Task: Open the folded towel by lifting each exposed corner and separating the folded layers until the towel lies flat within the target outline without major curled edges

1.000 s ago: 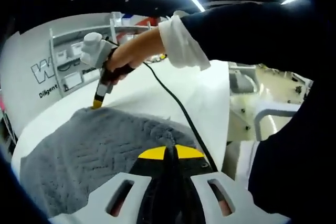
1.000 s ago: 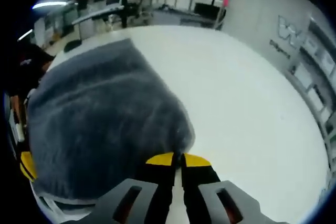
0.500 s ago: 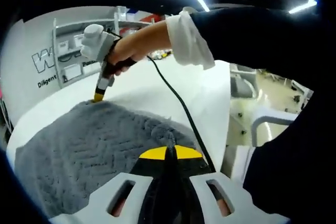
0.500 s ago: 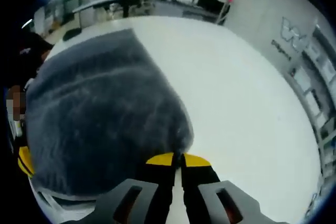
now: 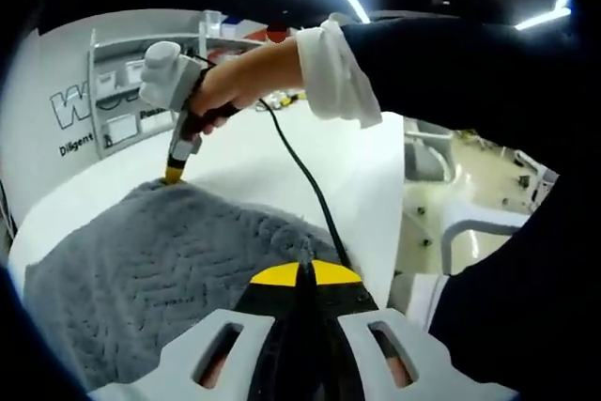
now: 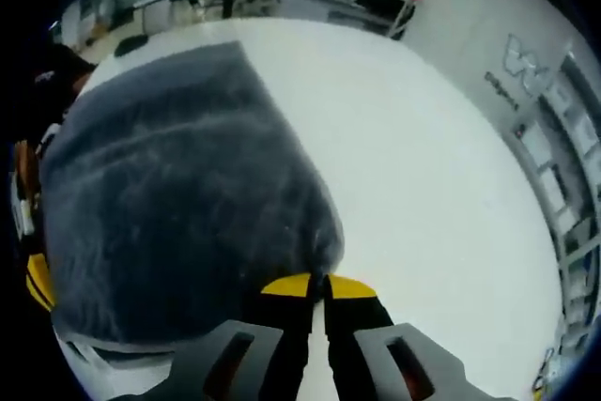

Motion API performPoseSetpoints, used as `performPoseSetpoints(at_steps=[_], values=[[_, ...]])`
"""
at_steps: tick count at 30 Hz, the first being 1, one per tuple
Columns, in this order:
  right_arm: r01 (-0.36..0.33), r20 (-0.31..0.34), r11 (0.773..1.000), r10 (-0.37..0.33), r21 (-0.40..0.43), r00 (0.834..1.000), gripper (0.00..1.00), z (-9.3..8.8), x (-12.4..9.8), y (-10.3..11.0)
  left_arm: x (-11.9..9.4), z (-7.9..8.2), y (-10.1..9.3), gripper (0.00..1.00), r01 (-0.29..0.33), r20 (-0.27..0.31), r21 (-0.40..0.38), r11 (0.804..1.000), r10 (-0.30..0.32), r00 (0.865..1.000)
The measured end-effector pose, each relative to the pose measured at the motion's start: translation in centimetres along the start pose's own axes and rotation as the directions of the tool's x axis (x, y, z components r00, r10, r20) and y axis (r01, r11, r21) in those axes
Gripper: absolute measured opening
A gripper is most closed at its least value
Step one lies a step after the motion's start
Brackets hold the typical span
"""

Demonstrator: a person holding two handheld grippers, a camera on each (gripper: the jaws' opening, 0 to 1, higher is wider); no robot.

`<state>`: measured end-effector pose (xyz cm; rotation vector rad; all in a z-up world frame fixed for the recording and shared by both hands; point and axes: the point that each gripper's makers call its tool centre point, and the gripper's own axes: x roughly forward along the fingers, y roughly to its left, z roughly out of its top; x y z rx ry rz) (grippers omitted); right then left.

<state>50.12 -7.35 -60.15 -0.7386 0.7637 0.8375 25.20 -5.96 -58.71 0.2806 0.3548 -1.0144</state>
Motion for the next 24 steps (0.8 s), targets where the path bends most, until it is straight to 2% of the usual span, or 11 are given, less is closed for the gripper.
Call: performPoseSetpoints(at_steps=[7,20,24], values=[[0.012,-0.015,1.0,-0.012,-0.022,1.0,0.0,-1.7,-0.4,-0.9,1.6,0.4,-1.0,0.01,0.023,-0.021,0.048,0.999,-0.022,1.0],[0.036,-0.013,0.999,-0.036,-0.018,0.999,0.0,-3.4,-1.6,-2.3,3.2,1.6,-1.8,0.01,0.064,-0.014,0.048,0.997,-0.063,0.998],[0.046,-0.008,0.999,-0.046,-0.017,0.999,0.0,-4.4,-1.8,-2.9,4.1,2.1,-2.1,0.01,0.075,-0.016,0.049,0.996,-0.074,0.997]])
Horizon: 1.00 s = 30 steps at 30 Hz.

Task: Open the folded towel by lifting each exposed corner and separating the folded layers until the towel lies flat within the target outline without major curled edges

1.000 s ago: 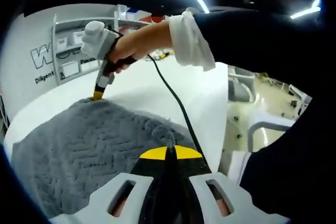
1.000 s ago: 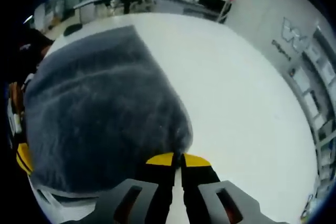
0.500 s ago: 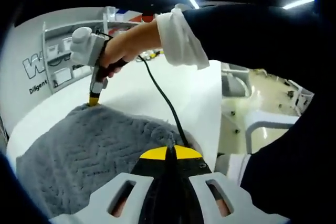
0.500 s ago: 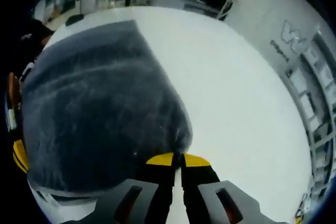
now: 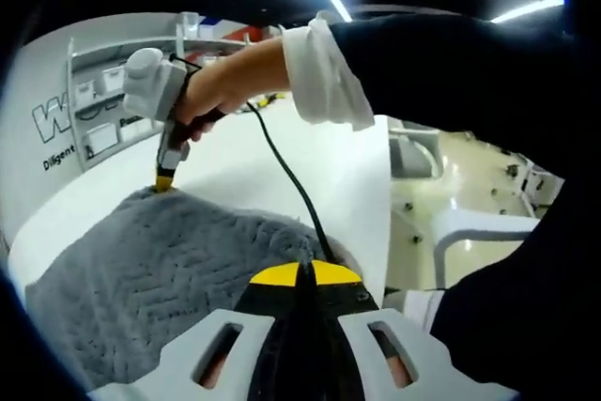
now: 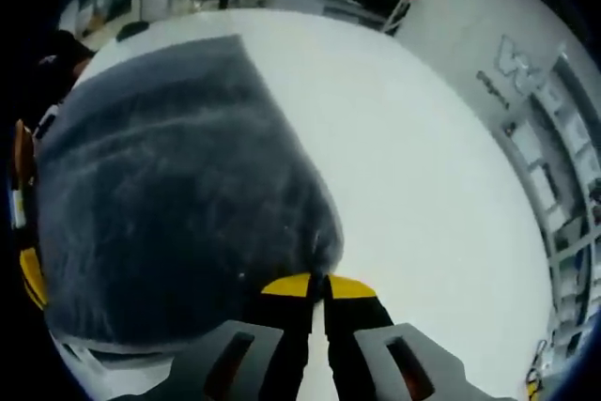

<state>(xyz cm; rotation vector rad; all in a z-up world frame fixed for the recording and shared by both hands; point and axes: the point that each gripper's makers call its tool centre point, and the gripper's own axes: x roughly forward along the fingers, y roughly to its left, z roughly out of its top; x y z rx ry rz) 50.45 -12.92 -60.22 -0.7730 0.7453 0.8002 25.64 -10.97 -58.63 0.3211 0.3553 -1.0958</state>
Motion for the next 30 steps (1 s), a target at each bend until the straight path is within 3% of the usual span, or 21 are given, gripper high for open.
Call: performPoseSetpoints(at_steps=[30], values=[[0.07,-0.009,0.997,-0.07,0.02,0.998,0.0,-7.3,-3.3,-4.6,6.9,4.3,-3.3,0.02,0.095,0.026,0.039,0.995,-0.096,0.995]])
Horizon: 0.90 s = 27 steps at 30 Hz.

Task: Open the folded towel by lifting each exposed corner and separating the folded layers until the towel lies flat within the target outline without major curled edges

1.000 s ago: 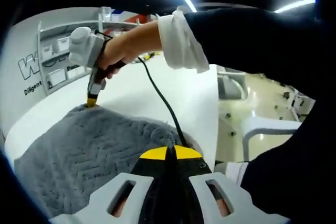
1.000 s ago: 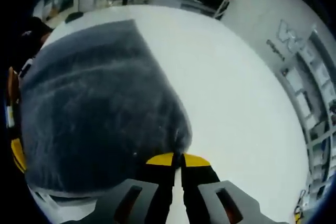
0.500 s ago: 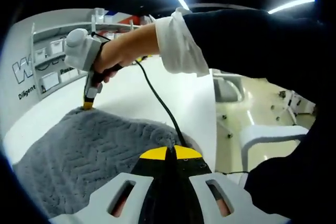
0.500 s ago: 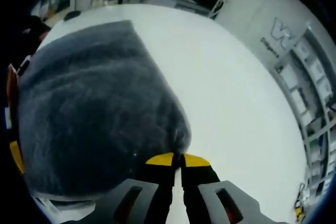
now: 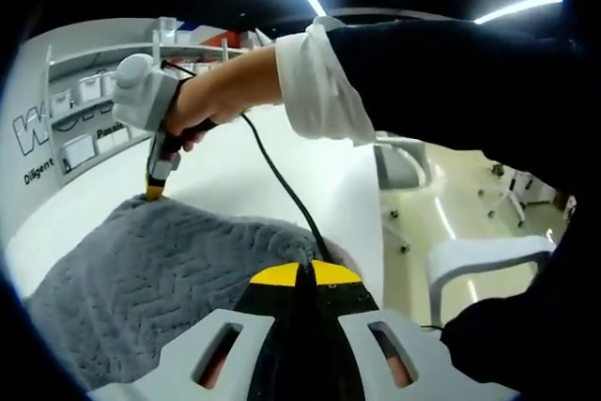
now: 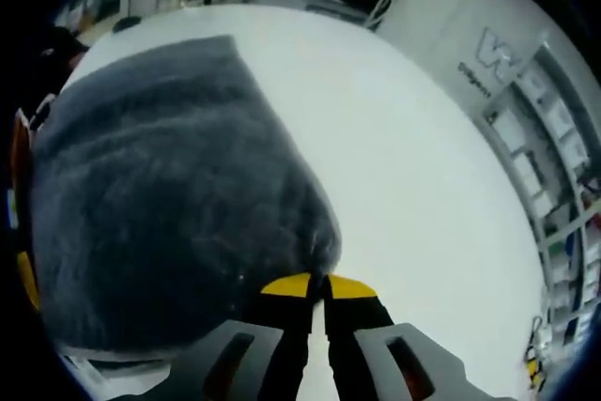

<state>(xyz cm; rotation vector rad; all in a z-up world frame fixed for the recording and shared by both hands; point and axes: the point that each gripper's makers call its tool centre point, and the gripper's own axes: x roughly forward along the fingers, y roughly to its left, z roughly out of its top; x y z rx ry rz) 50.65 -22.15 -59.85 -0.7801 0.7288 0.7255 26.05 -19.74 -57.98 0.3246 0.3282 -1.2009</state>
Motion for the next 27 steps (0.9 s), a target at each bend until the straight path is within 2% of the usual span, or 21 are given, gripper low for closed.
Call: performPoseSetpoints(at_steps=[12,19,24,27], values=[[0.047,-0.025,0.999,-0.047,-0.002,0.999,0.0,-2.1,-1.1,-2.0,2.3,2.0,-1.1,0.02,0.024,0.018,-0.01,1.0,-0.024,1.0],[0.077,-0.04,0.997,-0.076,0.022,0.996,0.0,-3.6,-1.6,-3.0,4.3,2.8,-1.4,0.01,0.048,0.013,0.001,0.999,-0.048,0.999],[0.079,-0.012,0.995,-0.079,0.056,0.997,0.0,-4.2,-1.8,-3.8,5.3,3.1,-1.8,0.01,0.056,0.015,0.004,0.998,-0.056,0.998],[0.078,-0.019,0.994,-0.077,0.08,0.997,0.0,-5.0,-1.8,-4.2,5.8,3.4,-1.8,0.02,0.06,0.015,0.003,0.998,-0.06,0.998]])
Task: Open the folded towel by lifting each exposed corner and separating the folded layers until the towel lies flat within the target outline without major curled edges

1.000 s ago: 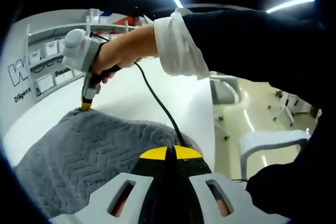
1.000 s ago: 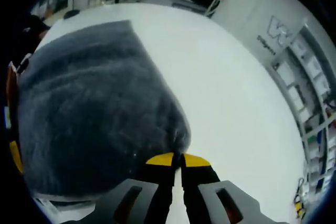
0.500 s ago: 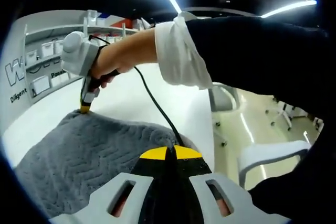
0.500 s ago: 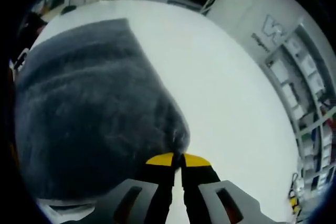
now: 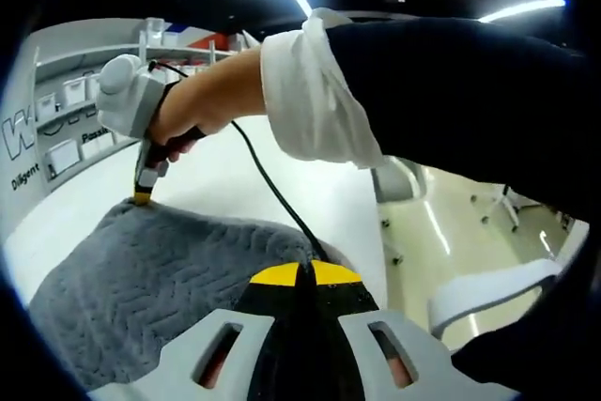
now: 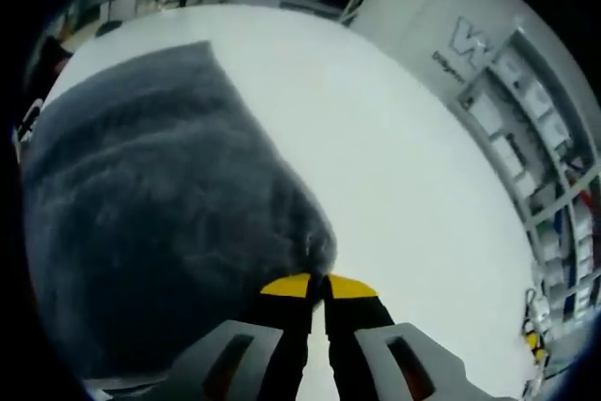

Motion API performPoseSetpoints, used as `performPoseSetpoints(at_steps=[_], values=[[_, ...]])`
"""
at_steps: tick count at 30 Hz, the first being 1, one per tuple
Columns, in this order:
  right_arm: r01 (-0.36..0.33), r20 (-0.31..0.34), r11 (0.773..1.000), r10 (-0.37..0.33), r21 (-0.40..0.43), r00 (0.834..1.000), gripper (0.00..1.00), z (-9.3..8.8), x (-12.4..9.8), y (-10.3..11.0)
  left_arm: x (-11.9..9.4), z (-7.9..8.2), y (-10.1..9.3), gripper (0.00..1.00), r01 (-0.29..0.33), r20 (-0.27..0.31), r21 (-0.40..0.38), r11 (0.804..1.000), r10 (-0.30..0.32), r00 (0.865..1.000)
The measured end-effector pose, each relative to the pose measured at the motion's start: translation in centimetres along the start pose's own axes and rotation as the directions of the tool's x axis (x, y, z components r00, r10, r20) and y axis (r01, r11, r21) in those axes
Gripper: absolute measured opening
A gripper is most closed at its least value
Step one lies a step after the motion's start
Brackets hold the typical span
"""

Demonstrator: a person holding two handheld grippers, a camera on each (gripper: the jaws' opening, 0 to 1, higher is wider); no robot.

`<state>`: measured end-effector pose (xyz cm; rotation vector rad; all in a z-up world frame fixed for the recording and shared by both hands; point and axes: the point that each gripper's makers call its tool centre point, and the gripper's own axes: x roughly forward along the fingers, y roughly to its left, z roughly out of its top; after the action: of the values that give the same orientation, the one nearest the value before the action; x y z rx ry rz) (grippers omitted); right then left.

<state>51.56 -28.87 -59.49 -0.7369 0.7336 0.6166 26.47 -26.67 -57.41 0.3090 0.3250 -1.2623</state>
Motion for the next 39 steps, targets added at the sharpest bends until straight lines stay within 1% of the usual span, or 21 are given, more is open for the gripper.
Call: performPoseSetpoints(at_steps=[4,7,10,17,21,24,28,30,32,35,39], values=[[0.002,0.014,1.0,-0.002,0.017,1.0,0.0,-0.2,-0.2,-0.3,0.4,0.4,0.2,0.02,0.003,0.008,-0.007,1.0,-0.003,1.0],[0.025,0.016,1.0,-0.025,-0.009,1.0,0.0,-0.3,-0.3,-0.6,0.8,0.6,0.1,0.02,0.003,0.014,-0.021,1.0,-0.002,1.0],[0.039,0.004,0.999,-0.039,-0.033,0.999,0.0,-0.5,-0.4,-1.1,1.5,1.1,0.2,0.02,0.001,0.02,-0.023,1.0,-0.001,1.0],[0.06,-0.021,0.998,-0.061,-0.033,0.998,0.01,-2.1,-0.6,-2.1,2.9,1.8,0.0,0.02,0.005,0.019,-0.007,1.0,-0.005,1.0],[0.072,-0.024,0.997,-0.072,-0.018,0.997,0.01,-2.9,-0.8,-2.6,3.5,1.9,-0.1,0.02,0.008,0.023,-0.005,1.0,-0.008,1.0],[0.091,-0.005,0.996,-0.091,-0.008,0.996,0.02,-3.3,-0.8,-2.8,4.0,1.8,-0.2,0.02,0.011,0.025,-0.014,1.0,-0.011,1.0],[0.109,0.005,0.994,-0.109,-0.023,0.994,0.04,-3.6,-0.6,-2.6,4.3,1.7,-0.3,0.02,0.017,0.028,-0.026,1.0,-0.016,0.999],[0.115,0.005,0.993,-0.115,0.002,0.993,0.05,-3.7,-0.6,-2.8,4.7,1.7,-0.2,0.02,0.023,0.037,-0.04,0.999,-0.021,0.999],[0.128,0.015,0.991,-0.128,0.037,0.992,0.05,-3.7,-0.7,-2.9,5.2,1.4,-0.2,0.02,0.031,0.033,-0.063,0.998,-0.029,0.999],[0.128,0.019,0.99,-0.129,0.058,0.991,0.06,-3.7,-0.7,-3.0,5.5,1.2,-0.3,0.02,0.029,0.03,-0.065,0.997,-0.027,0.999],[0.133,0.027,0.986,-0.136,0.099,0.99,0.06,-3.8,-0.7,-3.0,5.3,1.3,-0.4,0.03,0.022,0.032,-0.053,0.998,-0.02,0.999]])
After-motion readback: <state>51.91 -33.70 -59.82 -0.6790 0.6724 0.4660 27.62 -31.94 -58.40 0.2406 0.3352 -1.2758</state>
